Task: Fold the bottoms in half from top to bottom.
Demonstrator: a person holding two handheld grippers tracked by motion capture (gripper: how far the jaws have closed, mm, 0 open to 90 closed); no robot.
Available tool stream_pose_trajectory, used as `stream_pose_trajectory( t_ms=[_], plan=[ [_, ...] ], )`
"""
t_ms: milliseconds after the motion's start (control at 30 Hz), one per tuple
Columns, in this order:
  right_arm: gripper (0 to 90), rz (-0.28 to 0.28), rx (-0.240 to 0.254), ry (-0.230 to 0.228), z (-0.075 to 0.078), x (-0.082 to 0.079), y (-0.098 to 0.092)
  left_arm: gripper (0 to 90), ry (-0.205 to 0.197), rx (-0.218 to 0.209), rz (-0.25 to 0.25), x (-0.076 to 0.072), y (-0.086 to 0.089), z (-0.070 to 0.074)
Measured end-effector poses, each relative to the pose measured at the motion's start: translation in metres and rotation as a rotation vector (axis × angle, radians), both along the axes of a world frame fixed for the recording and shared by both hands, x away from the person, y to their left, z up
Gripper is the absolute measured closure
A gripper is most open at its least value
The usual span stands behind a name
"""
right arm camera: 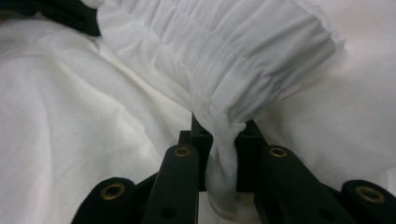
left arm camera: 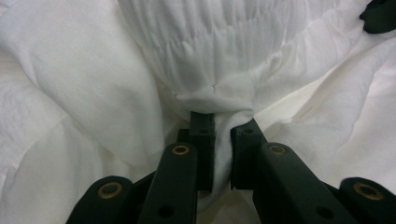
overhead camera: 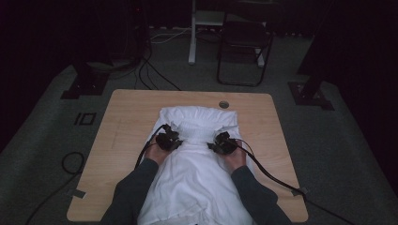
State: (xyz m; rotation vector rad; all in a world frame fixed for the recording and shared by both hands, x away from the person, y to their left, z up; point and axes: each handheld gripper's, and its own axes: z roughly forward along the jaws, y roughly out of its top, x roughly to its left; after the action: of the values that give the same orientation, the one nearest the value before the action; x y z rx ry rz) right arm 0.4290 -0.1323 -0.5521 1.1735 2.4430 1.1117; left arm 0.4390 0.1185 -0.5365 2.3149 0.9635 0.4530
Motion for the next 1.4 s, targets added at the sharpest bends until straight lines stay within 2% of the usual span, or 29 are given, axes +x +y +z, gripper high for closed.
stream_pose_trajectory(
  t_ms=[67,100,133,267,367,500,567,600,667,700,733,767,800,867,900,933,967,1033,1100,1200,1233,1267,1300,1367,1400],
  plan=[
    [82.1,-0.019,-0.012,-0.004,0.001,0.013,0.001,82.5,-0.01,0.001,0.017,0.008,-0.002,0.0],
    [82.1,-0.019,-0.012,-0.004,0.001,0.013,0.001,82.5,-0.01,0.001,0.017,0.008,-0.002,0.0],
    [82.0,-0.041,-0.021,-0.005,0.002,0.025,0.002,82.5,-0.018,0.005,0.037,0.015,-0.004,0.0],
    [82.0,-0.084,-0.043,0.0,0.005,0.042,0.005,82.6,-0.009,-0.041,0.081,0.026,-0.005,-0.002],
    [82.0,-0.095,-0.042,0.001,0.005,0.044,0.006,82.8,0.0,-0.064,0.095,0.027,-0.004,-0.002],
    [82.6,-0.088,-0.006,0.0,0.007,0.04,0.002,83.2,0.018,-0.121,0.101,0.022,0.001,0.001],
    [82.7,-0.086,0.004,-0.004,0.009,0.038,0.0,83.5,0.016,-0.132,0.098,0.02,0.002,0.003],
    [82.7,-0.076,0.014,-0.024,0.018,0.034,-0.004,83.6,-0.001,-0.172,0.089,0.013,0.004,0.013],
    [82.8,-0.06,0.012,-0.071,0.031,0.026,-0.007,83.7,-0.03,-0.216,0.076,0.003,0.007,0.028],
    [82.8,-0.053,0.021,-0.089,0.038,0.022,-0.009,83.8,-0.03,-0.216,0.076,0.003,0.007,0.028],
    [82.8,-0.045,0.032,-0.11,0.046,0.018,-0.012,83.8,-0.066,-0.254,0.054,-0.009,0.009,0.046],
    [82.8,-0.04,0.046,-0.128,0.055,0.012,-0.014,83.9,-0.066,-0.254,0.054,-0.009,0.009,0.046],
    [82.8,-0.029,0.065,-0.156,0.065,0.005,-0.018,83.9,-0.112,-0.302,0.027,-0.027,0.012,0.068],
    [82.8,-0.013,0.091,-0.193,0.08,-0.007,-0.023,83.8,-0.141,-0.329,-0.002,-0.043,0.014,0.082],
    [82.8,0.001,0.102,-0.212,0.088,-0.015,-0.026,83.8,-0.141,-0.329,-0.002,-0.043,0.014,0.082],
    [82.8,0.013,0.107,-0.229,0.094,-0.023,-0.028,83.8,-0.166,-0.351,-0.034,-0.062,0.015,0.092],
    [82.8,0.024,0.106,-0.24,0.098,-0.033,-0.03,83.8,-0.174,-0.355,-0.046,-0.071,0.015,0.094],
    [82.8,0.056,0.1,-0.254,0.1,-0.05,-0.032,83.8,-0.159,-0.355,-0.068,-0.088,0.017,0.092],
    [82.7,0.088,0.088,-0.243,0.094,-0.065,-0.034,83.6,-0.135,-0.354,-0.081,-0.101,0.018,0.081],
    [82.7,0.11,0.08,-0.218,0.082,-0.077,-0.036,83.5,-0.111,-0.35,-0.086,-0.106,0.018,0.072],
    [82.6,0.121,0.057,-0.176,0.063,-0.086,-0.035,83.3,-0.069,-0.305,-0.094,-0.113,0.016,0.052],
    [82.6,0.121,0.057,-0.176,0.063,-0.086,-0.035,83.3,-0.042,-0.291,-0.094,-0.114,0.014,0.041],
    [82.6,0.131,0.012,-0.141,0.042,-0.09,-0.034,83.2,0.012,-0.267,-0.088,-0.113,0.011,0.02],
    [82.4,0.129,-0.003,-0.093,0.021,-0.091,-0.033,83.1,0.045,-0.24,-0.086,-0.112,0.009,0.002],
    [82.2,0.126,-0.003,-0.078,0.015,-0.091,-0.033,82.9,0.056,-0.226,-0.078,-0.112,0.008,-0.006]
  ],
)
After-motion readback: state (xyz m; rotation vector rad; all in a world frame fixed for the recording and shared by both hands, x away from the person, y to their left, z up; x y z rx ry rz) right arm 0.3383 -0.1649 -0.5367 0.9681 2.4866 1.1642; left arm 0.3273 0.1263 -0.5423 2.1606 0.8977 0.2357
